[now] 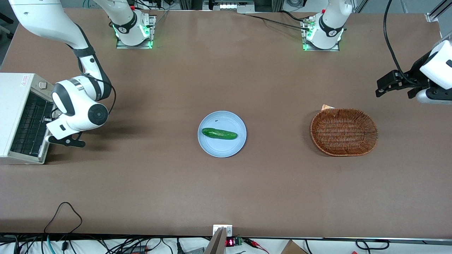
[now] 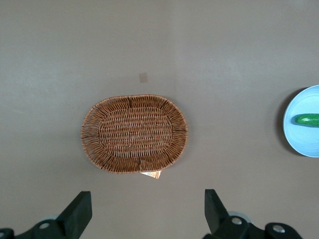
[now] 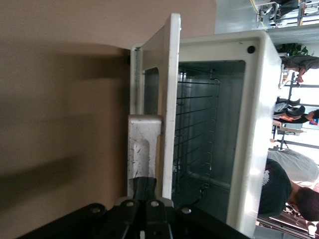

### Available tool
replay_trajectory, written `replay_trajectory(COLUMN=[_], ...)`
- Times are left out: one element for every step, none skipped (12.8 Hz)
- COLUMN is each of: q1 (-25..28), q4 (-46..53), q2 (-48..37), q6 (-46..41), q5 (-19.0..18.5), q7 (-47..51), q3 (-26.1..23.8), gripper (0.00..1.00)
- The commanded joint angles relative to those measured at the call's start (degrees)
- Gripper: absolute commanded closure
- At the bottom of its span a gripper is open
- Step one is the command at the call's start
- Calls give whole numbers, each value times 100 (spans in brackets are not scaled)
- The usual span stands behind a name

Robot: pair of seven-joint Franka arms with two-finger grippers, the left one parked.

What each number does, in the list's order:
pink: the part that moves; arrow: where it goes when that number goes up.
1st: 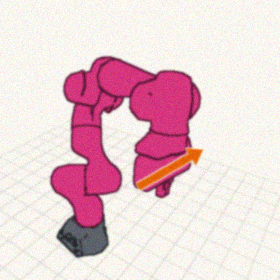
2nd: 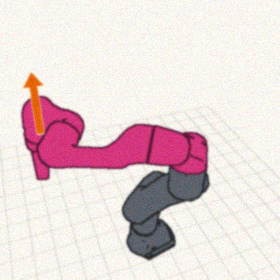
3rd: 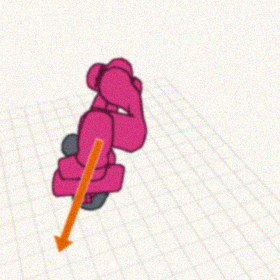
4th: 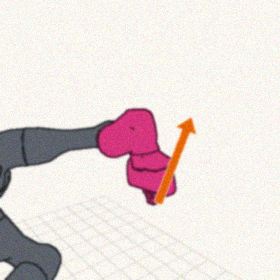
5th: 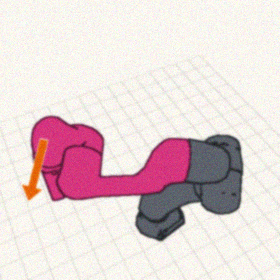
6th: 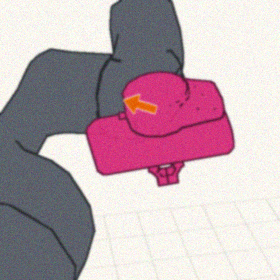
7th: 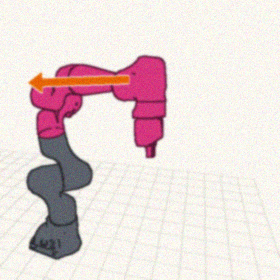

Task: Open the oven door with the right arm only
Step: 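Pull the handle with the right gripper, swinging the door down open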

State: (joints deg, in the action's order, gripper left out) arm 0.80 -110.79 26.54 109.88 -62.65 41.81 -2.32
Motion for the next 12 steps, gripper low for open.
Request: replay_trajectory(q1=[-71, -62, -62, -62, -62, -62, -62, -62, -62, -62, -62, -62], q4=[-21, -21, -21, -13, -13, -13, -13, -13, -13, -4, 40, 49], q2=[168, 203, 229, 273, 299, 352, 396, 440, 518, 571, 650, 668], q6=[288, 376, 394, 403, 455, 534, 578, 596, 605, 622, 649, 658], q5=[234, 287, 288, 297, 297, 297, 297, 297, 297, 297, 297, 297], q7=[-51, -51, -51, -51, -51, -51, -51, -51, -42, -42, -50, -51], q3=[47, 47, 47, 47, 38, 47, 47, 38, 21, 12, 12, 12], gripper=[99, 99, 99, 99, 99, 99, 99, 99, 99, 99, 99, 99])
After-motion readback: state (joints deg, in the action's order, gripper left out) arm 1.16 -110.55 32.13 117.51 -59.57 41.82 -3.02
